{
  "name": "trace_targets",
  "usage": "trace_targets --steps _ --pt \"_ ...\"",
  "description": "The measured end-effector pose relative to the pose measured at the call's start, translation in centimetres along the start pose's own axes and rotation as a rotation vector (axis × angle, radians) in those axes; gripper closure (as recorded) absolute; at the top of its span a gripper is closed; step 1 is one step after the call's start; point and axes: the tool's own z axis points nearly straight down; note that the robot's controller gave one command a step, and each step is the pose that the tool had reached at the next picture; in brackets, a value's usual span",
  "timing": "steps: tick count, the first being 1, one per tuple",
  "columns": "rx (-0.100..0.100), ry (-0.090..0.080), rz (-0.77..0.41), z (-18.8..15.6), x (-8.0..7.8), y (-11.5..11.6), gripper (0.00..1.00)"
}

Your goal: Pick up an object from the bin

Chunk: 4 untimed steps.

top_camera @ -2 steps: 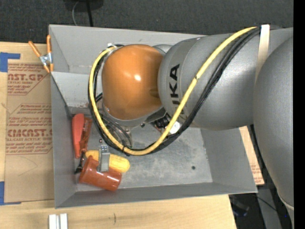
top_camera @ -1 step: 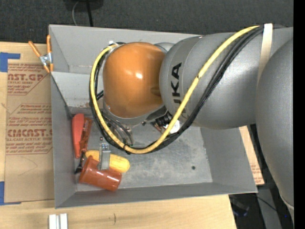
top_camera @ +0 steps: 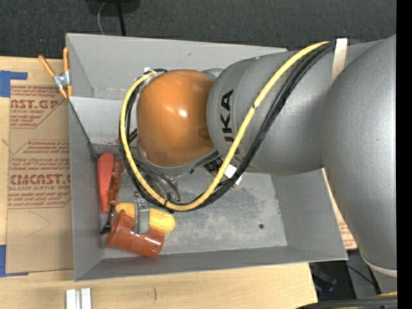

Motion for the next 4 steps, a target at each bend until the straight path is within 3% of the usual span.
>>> trace_targets --steps 1,2,3,4 --pt "-0.001 0.000 0.032 7.3 0.4 -0.2 0.00" --pt "-0.003 -0.005 -0.215 12.7 -1.4 1.3 1.00" --pt "-0.003 -0.004 -0.215 12.7 -1.4 1.3 1.00" --pt "-0.004 -0.007 -0.253 0.3 -2.0 0.8 1.00"
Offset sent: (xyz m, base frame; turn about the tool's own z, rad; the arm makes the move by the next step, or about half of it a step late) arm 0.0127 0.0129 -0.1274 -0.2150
